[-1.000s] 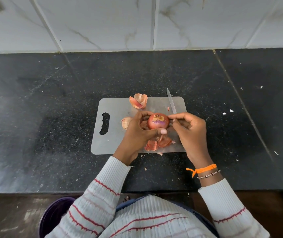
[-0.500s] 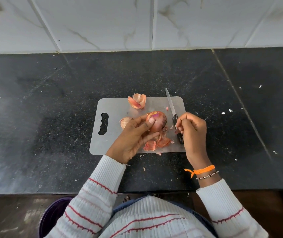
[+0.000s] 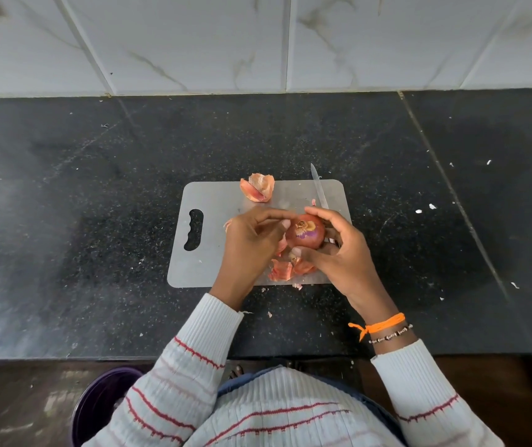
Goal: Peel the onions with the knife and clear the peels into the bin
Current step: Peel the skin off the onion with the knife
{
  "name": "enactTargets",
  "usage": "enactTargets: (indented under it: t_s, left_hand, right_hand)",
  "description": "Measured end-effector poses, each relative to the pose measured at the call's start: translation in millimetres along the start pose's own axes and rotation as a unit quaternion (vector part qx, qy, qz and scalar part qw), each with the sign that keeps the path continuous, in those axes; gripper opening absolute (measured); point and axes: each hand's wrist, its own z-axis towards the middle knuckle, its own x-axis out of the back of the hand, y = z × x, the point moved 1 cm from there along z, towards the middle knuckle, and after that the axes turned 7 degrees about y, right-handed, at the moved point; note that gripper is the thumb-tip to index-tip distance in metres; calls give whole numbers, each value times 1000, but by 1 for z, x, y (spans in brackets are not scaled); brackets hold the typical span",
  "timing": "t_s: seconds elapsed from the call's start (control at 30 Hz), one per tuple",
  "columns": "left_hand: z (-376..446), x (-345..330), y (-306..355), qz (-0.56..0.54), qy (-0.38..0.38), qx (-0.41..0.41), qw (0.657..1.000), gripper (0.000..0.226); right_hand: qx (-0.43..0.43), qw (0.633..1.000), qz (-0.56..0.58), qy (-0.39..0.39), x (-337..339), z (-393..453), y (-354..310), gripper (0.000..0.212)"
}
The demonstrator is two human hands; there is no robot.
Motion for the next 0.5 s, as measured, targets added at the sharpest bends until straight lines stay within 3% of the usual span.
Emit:
enactTargets:
  t_s: [0.3, 0.5]
  left_hand:
    - [1, -2, 0, 124, 22, -84, 988, 8]
    - [3, -2, -3, 146, 39, -94, 984, 20]
  right_hand:
    - [-9, 1000, -12, 13, -2, 1, -1, 59]
    - [-32, 999, 27, -15, 1, 0, -1, 58]
